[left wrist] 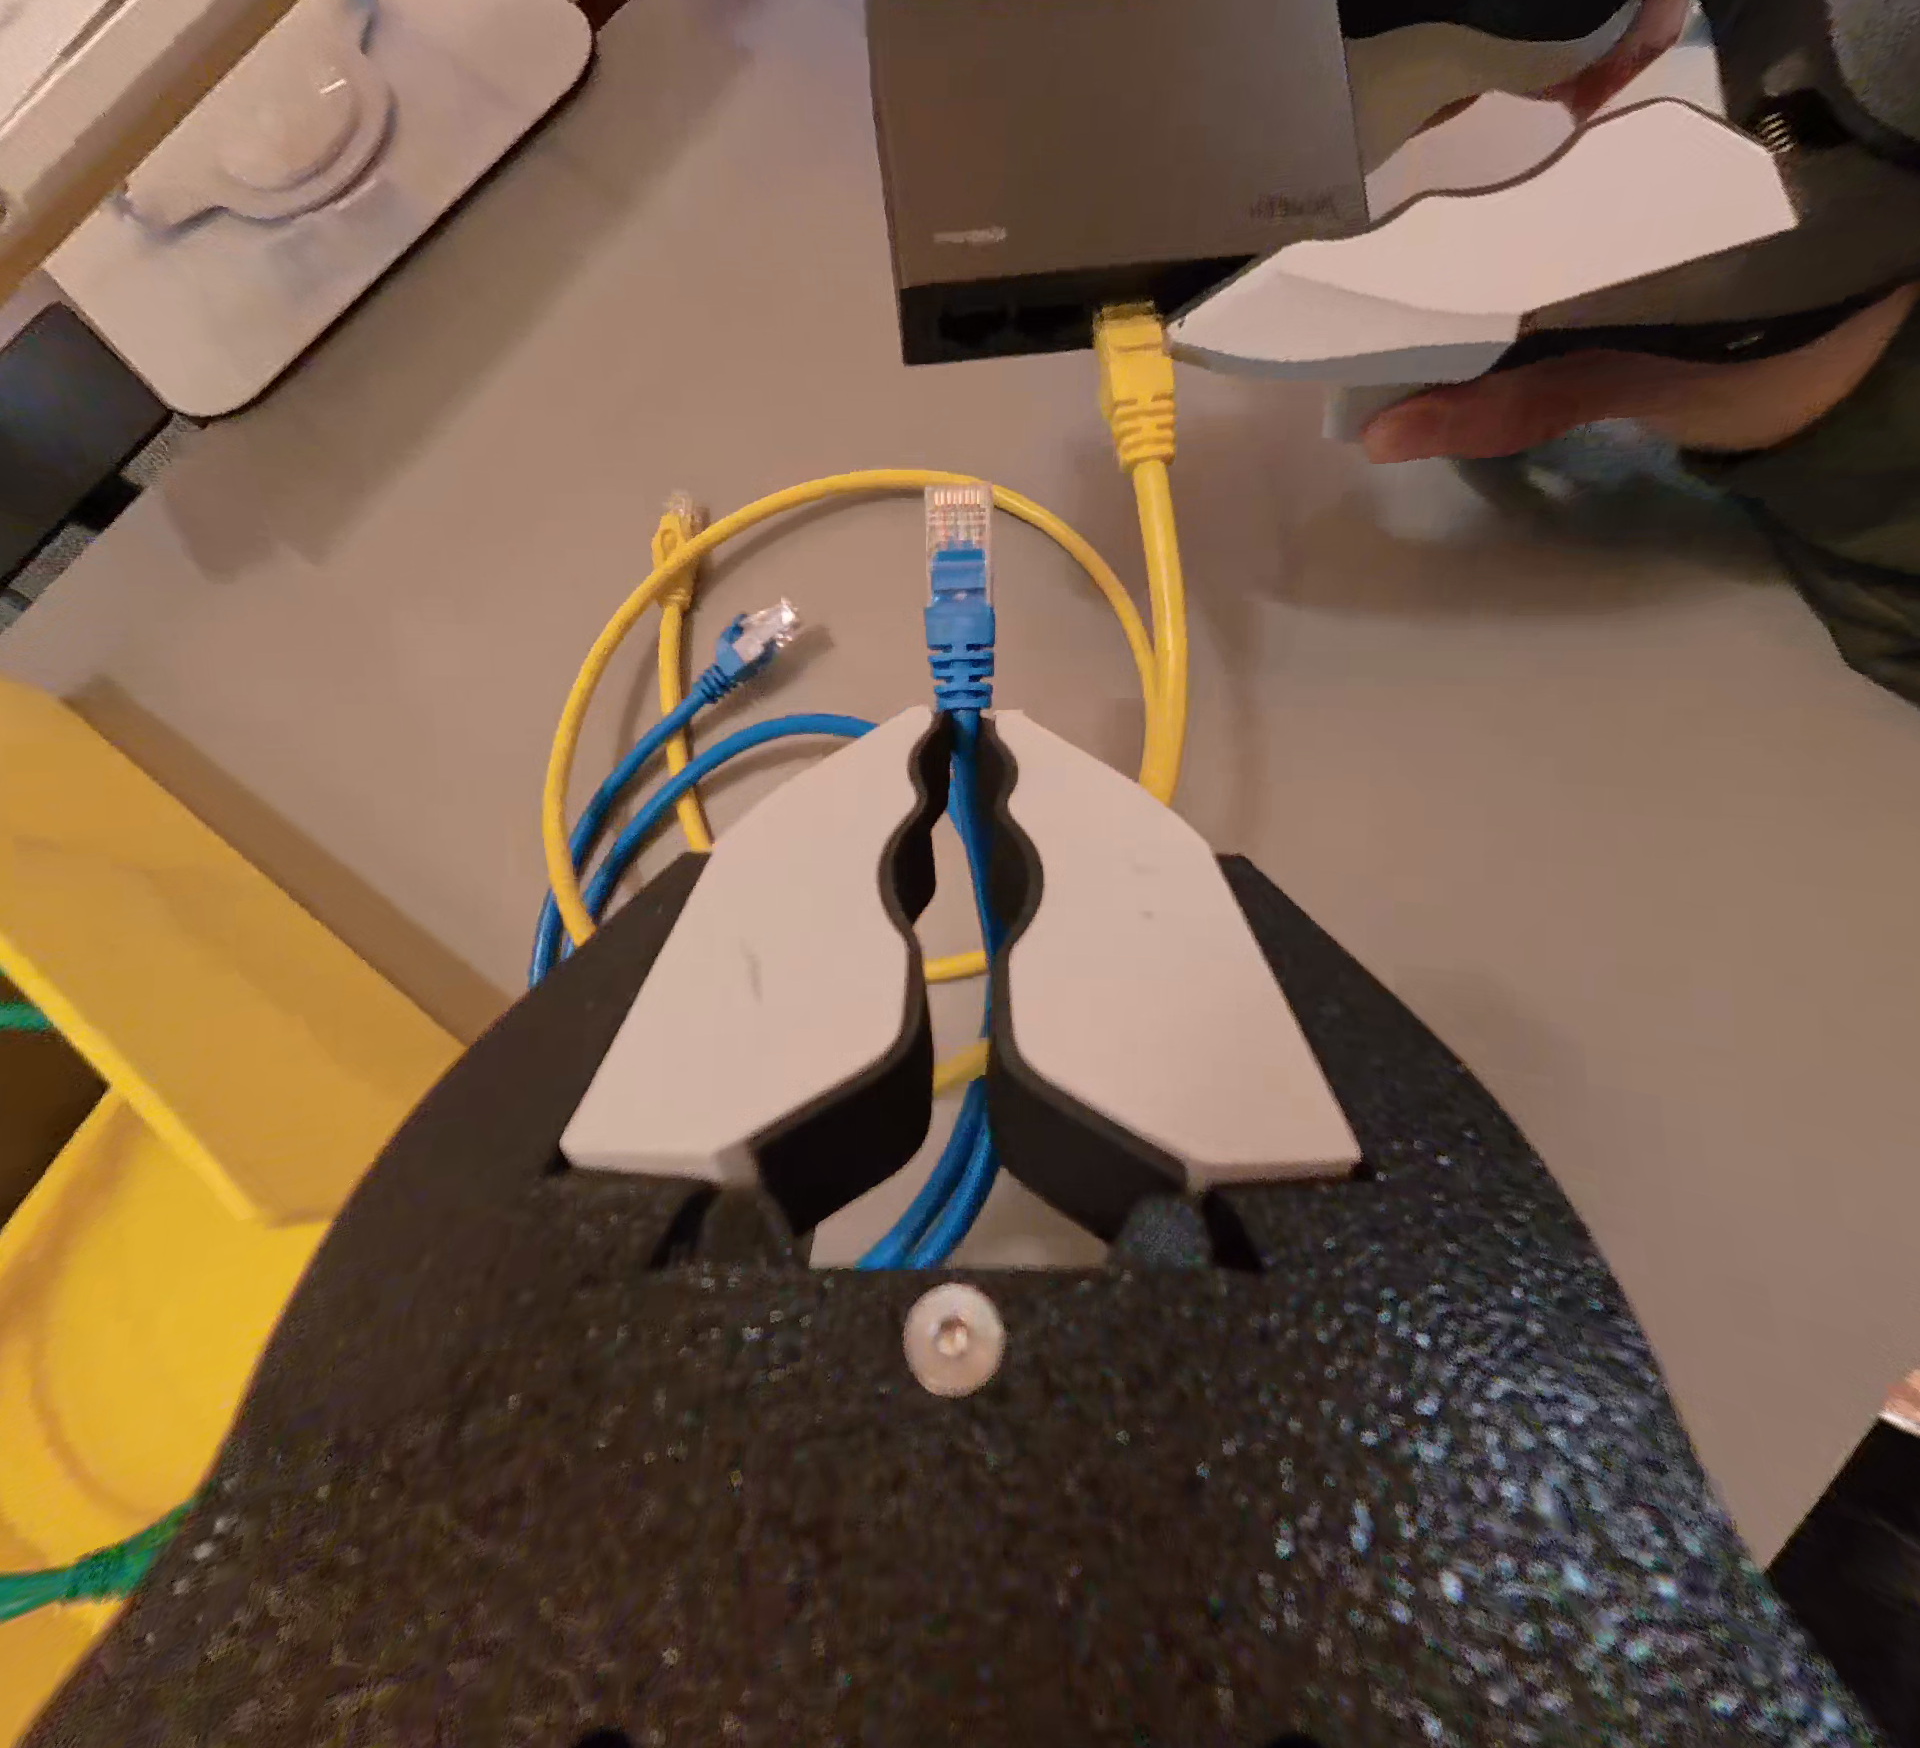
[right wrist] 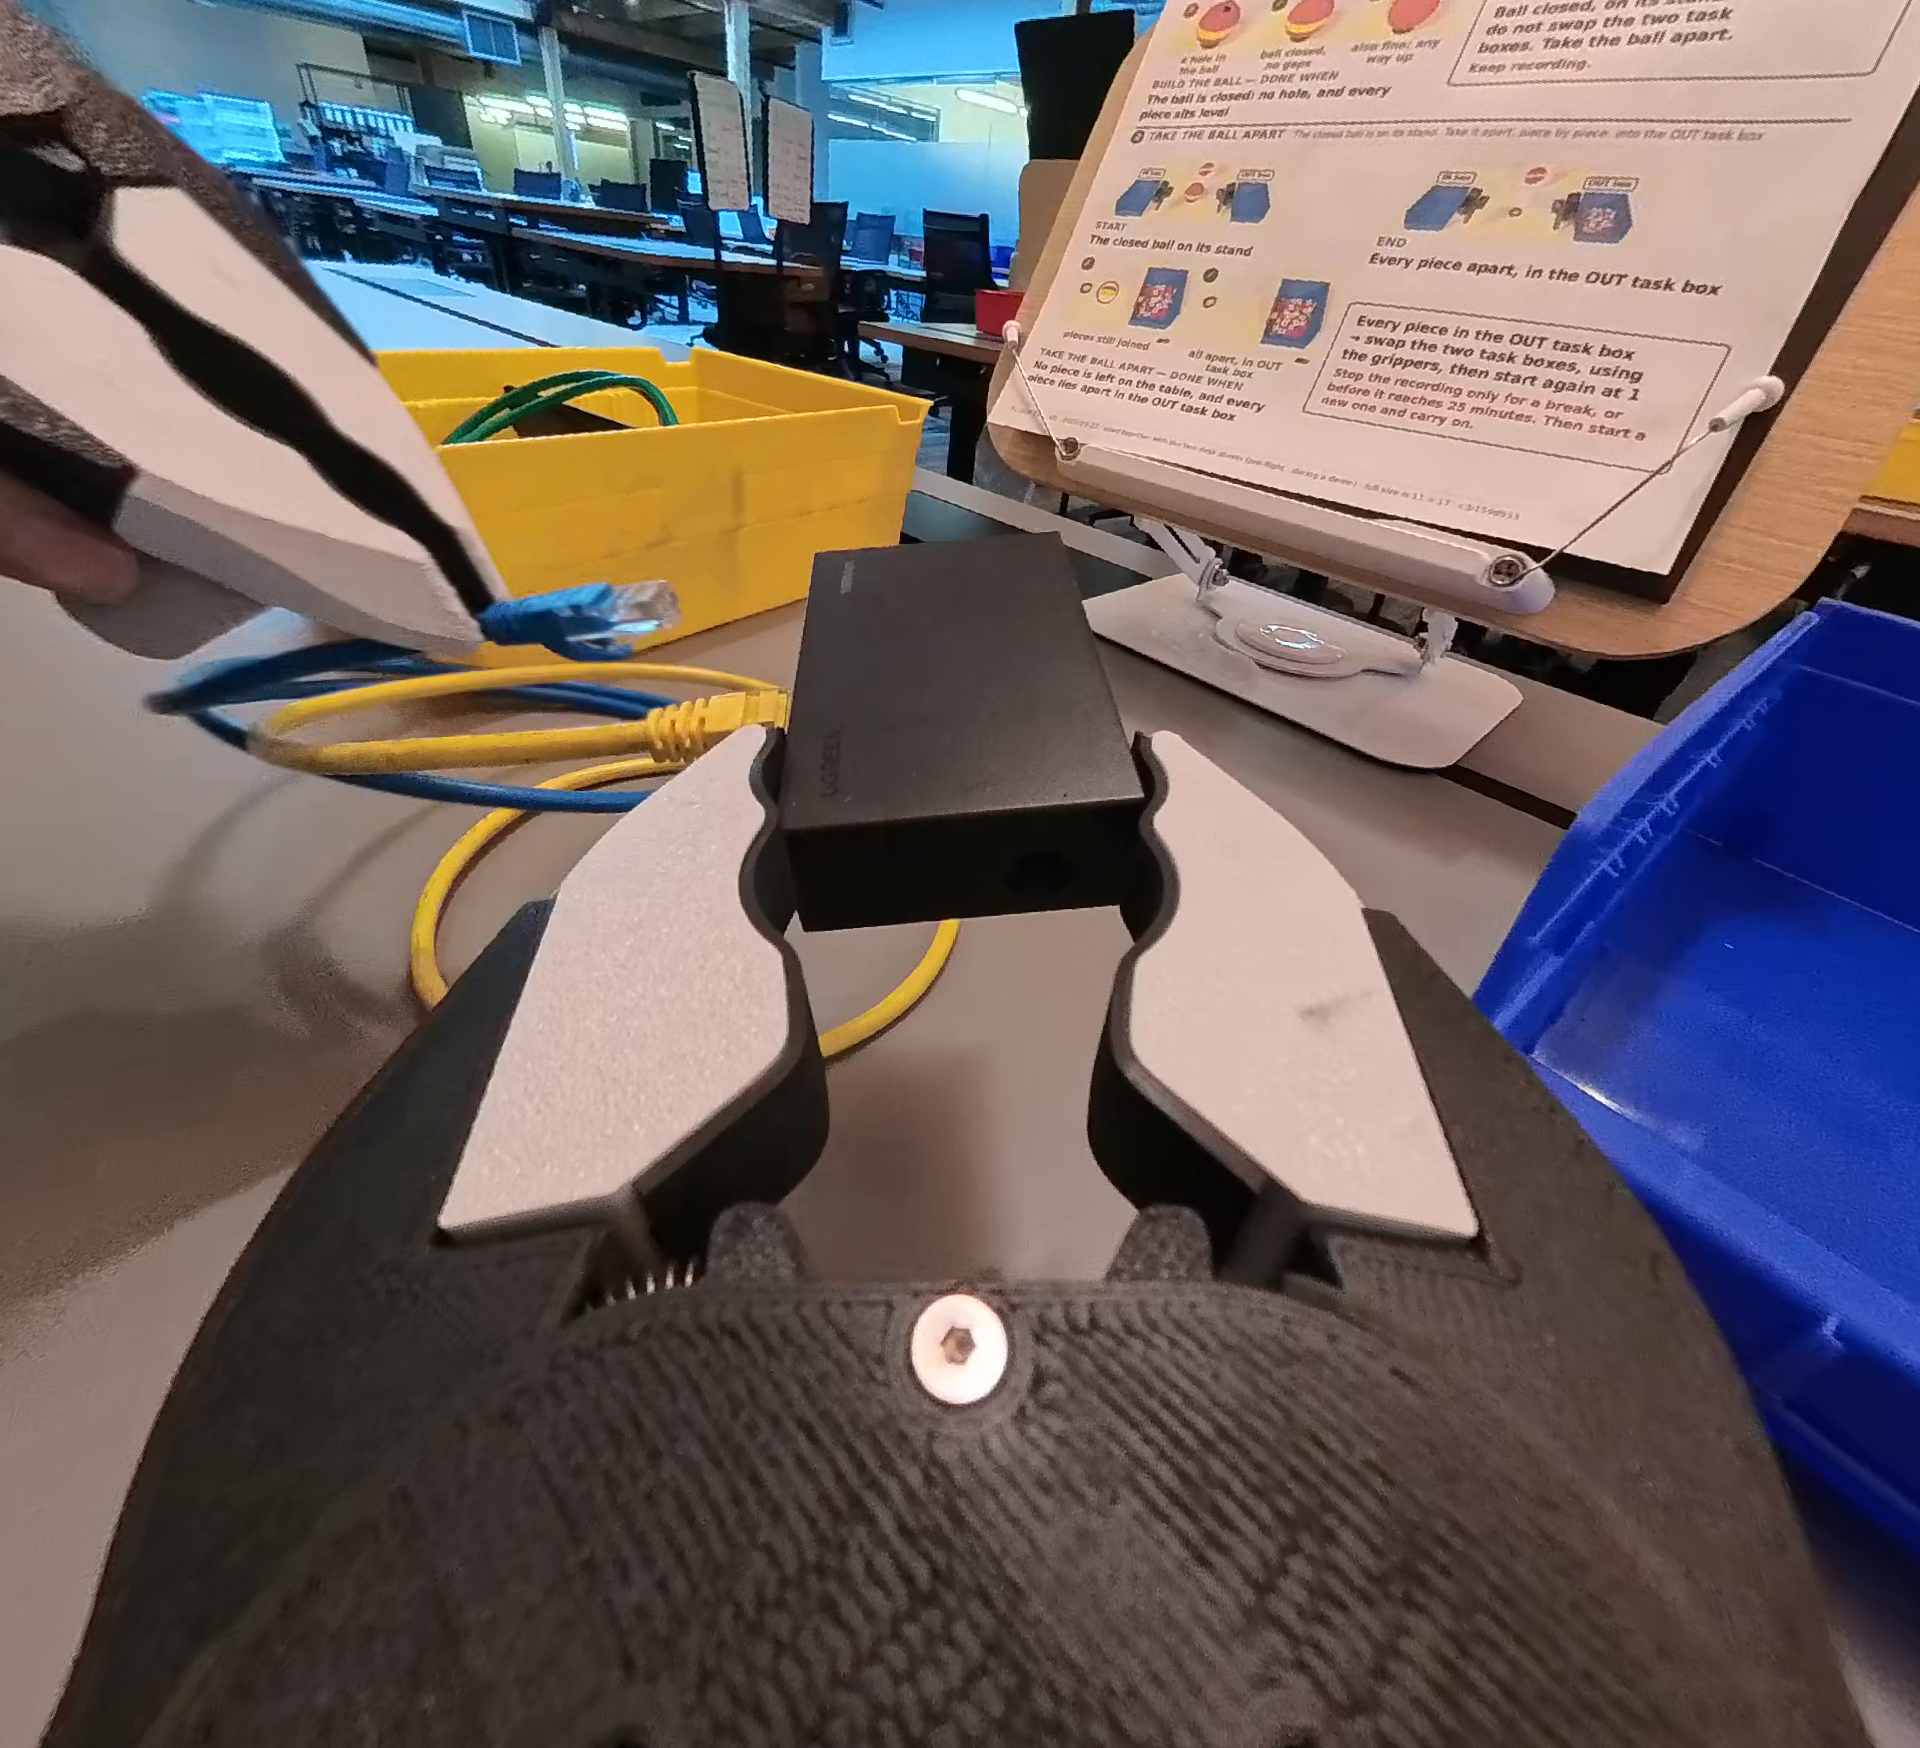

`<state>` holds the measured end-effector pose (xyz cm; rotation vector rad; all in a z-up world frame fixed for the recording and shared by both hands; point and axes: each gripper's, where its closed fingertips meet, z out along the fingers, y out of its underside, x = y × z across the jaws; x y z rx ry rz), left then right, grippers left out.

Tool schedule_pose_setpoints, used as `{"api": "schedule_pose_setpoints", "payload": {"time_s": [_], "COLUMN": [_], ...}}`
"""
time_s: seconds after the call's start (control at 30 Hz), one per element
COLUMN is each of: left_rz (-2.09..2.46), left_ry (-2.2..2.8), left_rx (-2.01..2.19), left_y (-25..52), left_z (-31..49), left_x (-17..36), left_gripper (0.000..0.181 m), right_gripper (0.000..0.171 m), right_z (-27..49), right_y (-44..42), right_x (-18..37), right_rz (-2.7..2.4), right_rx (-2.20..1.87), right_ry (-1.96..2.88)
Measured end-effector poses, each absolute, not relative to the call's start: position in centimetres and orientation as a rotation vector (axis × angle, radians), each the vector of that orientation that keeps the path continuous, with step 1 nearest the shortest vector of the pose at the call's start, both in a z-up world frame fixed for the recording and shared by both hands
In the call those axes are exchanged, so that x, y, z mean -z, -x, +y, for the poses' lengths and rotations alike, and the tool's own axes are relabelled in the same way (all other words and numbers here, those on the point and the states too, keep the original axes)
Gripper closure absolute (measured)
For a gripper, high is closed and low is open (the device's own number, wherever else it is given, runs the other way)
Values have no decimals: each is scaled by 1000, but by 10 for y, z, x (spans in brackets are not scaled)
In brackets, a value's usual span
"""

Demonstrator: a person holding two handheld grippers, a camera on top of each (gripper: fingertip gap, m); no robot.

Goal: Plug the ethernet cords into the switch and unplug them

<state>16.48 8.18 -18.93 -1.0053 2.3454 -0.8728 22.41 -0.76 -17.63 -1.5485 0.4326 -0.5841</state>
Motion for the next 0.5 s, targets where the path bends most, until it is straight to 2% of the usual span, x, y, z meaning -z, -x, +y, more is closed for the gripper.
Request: {"api": "schedule_pose_setpoints", "payload": {"time_s": [0.5], "left_rz": [2421], "left_ry": [1018], "left_rx": [785], "left_y": [-181], "left_z": [58], "left_x": [195], "left_gripper": [177], "right_gripper": [108], "right_z": [-7], "right_y": [-226], "right_x": [178], "right_rz": [447], "right_rx": [610], "right_ry": [1562]}}
